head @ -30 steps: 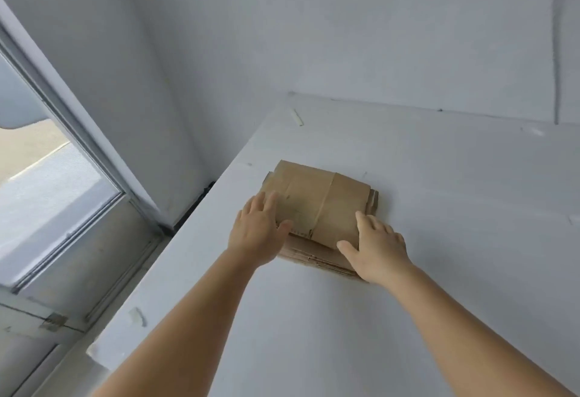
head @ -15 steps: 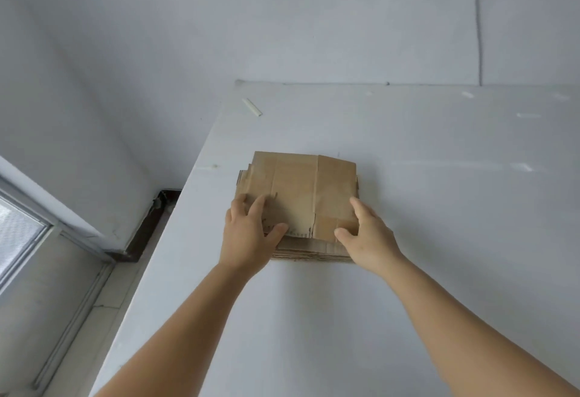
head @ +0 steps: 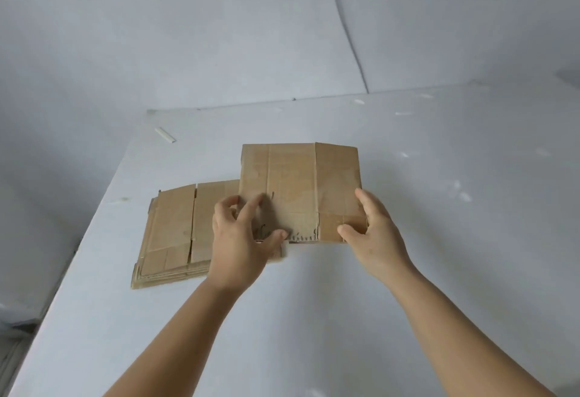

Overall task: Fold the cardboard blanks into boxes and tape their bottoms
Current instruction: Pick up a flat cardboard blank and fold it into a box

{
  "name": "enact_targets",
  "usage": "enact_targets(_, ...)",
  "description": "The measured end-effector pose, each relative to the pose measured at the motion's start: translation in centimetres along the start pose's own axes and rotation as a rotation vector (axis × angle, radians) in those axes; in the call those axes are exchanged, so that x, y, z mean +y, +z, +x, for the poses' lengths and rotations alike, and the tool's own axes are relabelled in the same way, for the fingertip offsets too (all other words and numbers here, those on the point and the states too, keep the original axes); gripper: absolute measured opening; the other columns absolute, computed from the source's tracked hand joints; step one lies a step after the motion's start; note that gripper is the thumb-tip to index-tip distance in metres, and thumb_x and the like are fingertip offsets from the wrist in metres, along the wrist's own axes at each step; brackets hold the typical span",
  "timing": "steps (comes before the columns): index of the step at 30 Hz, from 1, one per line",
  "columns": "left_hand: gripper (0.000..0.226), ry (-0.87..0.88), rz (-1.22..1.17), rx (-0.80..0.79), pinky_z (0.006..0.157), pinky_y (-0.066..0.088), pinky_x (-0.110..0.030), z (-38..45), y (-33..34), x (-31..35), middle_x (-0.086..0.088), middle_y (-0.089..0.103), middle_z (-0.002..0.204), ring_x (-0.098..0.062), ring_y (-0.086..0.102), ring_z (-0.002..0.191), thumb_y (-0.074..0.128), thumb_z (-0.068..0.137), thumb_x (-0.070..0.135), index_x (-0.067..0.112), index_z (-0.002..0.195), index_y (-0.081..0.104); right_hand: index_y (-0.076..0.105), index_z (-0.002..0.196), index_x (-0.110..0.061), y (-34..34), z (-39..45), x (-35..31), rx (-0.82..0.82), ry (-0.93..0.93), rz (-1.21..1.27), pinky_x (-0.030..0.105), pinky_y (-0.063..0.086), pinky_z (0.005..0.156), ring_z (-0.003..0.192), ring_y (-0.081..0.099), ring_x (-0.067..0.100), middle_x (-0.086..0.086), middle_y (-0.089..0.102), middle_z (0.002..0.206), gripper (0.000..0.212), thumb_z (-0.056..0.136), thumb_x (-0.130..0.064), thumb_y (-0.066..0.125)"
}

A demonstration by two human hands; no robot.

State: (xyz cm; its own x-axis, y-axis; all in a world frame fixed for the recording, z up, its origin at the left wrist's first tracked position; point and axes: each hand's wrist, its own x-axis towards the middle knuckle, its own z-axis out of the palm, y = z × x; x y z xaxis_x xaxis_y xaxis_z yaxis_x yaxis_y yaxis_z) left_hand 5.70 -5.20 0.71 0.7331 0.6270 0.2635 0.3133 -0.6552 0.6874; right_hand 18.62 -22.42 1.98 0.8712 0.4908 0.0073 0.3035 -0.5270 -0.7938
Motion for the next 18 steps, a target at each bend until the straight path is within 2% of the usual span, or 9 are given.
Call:
enact_targets(7,0.074,0.151,-0.037,-0.118,0.100,0.036,-0.028,-2.4,8.3,10.5,-0.010,0.029,0.139,-0.028,0.037,0.126,0.082,0.071,0.032,0.023,0.136,0.050,0.026,0.149,-0.022,-12.4,-2.9,7.3,0.140,0.058,0.012,0.014,0.023,0.100,0.138,0.030,0.005,-0.011,0.025,0.155,0.069,0.089,-0.017,0.060)
enact_targets(15,0.072,0.229,-0.095,-0.193,0.097,0.039,-0.028,-6.9,19.5,23.7,-0.011,0.031,0.138,-0.031,0.038,0.126,0.082,0.072,0.031,0.020,0.136,0.051,0.030,0.148,-0.018,-27.0,-6.8,17.1,0.268,0.116,-0.040,0.020,0.028,0.103,0.136,0.035,0.012,-0.007,0.030,0.153,0.066,0.089,-0.018,0.060)
enact_targets(18,0.070,0.232,-0.131,-0.235,0.100,0.043,-0.034,-8.1,23.1,28.0,-0.010,0.031,0.138,-0.031,0.040,0.126,0.081,0.072,0.033,0.021,0.134,0.052,0.033,0.146,-0.016,-31.5,-8.1,20.3,0.316,0.138,-0.064,0.025,0.031,0.106,0.135,0.036,0.014,-0.005,0.031,0.152,0.063,0.090,-0.020,0.060)
